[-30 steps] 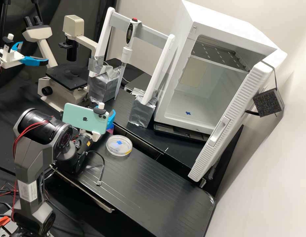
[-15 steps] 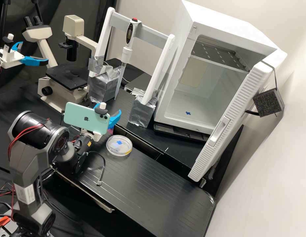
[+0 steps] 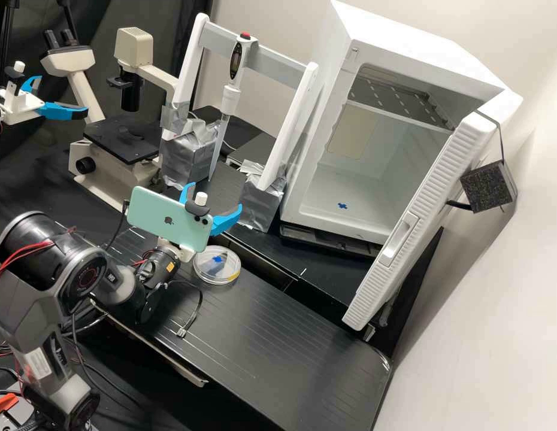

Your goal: Close the bottle

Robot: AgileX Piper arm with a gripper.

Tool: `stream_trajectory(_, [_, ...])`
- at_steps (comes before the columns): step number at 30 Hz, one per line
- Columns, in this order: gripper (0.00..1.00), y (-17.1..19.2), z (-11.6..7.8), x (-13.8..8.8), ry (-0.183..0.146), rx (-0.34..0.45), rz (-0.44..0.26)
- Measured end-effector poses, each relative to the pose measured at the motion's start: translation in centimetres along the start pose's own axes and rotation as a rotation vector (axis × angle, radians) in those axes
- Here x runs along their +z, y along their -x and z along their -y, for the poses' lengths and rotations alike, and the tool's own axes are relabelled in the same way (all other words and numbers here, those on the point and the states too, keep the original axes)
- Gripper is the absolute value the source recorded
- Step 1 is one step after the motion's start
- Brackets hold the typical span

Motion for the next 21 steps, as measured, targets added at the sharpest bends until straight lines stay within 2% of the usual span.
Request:
stream_trajectory(6, [1.00, 0.8, -0.6, 0.0, -0.007, 0.059, 0.034])
stream_trajectory(10, [1.00, 1.7, -1.3, -0.2, -0.011, 0.148, 0.083])
stream_trajectory(12, [1.00, 2.1, -1.5, -0.4, -0.016, 0.161, 0.079])
stream_trajectory(18, [1.00, 2.8, -1.8, -0.5, -0.064, 0.167, 0.055])
stream_trajectory(21, [1.00, 2.8, -1.8, -0.6, -0.076, 0.162, 0.048])
